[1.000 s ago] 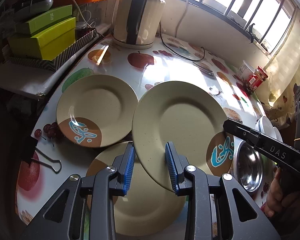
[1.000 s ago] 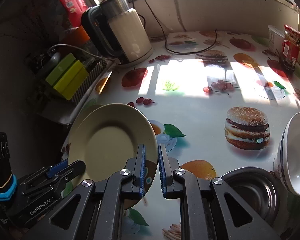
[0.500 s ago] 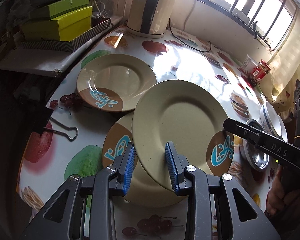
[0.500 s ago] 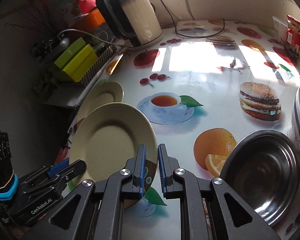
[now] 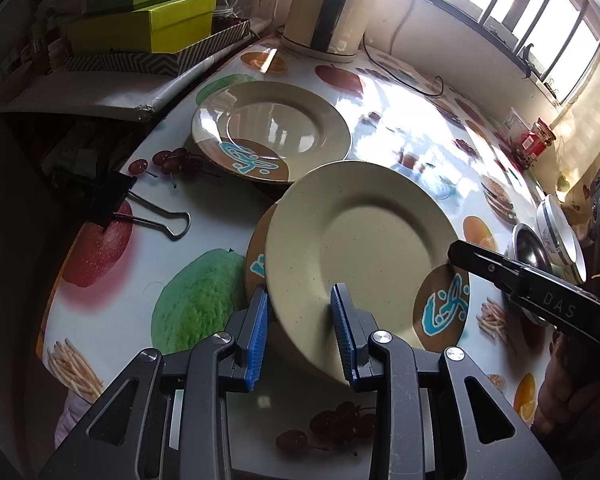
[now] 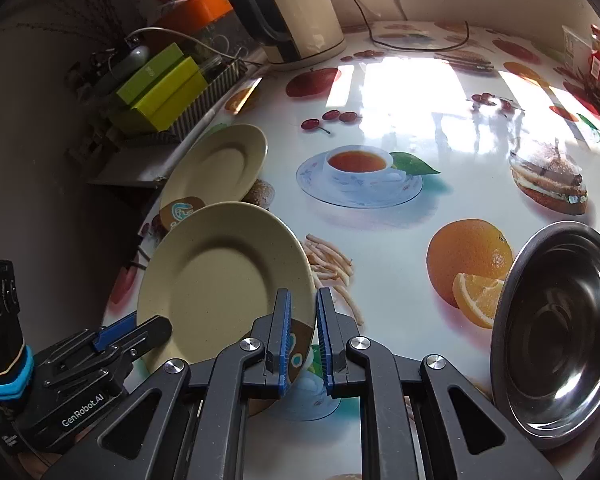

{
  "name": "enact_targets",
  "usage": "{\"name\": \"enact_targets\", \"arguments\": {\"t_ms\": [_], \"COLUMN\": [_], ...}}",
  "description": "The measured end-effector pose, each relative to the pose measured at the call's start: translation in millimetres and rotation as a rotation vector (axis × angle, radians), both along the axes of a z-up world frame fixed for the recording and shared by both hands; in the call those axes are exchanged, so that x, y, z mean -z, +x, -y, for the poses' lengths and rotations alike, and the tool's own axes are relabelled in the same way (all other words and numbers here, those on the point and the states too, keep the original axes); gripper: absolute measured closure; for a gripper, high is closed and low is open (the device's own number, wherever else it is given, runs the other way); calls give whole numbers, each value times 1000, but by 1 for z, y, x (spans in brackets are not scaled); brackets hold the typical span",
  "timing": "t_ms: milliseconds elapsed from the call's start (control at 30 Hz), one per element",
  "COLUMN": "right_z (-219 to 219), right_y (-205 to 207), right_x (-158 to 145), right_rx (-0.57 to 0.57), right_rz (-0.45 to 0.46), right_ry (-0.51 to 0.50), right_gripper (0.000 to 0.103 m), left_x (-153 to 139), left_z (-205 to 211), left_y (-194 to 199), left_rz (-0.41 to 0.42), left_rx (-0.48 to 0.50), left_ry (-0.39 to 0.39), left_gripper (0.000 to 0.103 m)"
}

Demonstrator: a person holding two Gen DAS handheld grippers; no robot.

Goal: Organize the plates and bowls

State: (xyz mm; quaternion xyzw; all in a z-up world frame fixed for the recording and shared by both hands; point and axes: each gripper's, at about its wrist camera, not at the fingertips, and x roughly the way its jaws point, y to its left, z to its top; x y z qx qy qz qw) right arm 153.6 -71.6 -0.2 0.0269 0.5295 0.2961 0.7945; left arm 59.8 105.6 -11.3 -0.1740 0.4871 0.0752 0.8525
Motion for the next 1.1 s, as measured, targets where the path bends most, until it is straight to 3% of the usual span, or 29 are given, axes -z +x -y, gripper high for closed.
{"name": "enact_targets", "arguments": {"t_ms": [567,1100], "right_z": [-13,-20], "right_y": [-3,-6], "right_x": [14,12], "right_rx": [-23,-41], "right_rz": [-21,32], "right_ry": [-31,-72], "right_gripper": [90,89], "left_x": [10,13], "left_z": [-6,-8], "left_y": [-6,-3], "left_rz": [-25,-35], "left_rx": [-17,-32], "left_ry": [-7,-16], "left_gripper": [71,70]}}
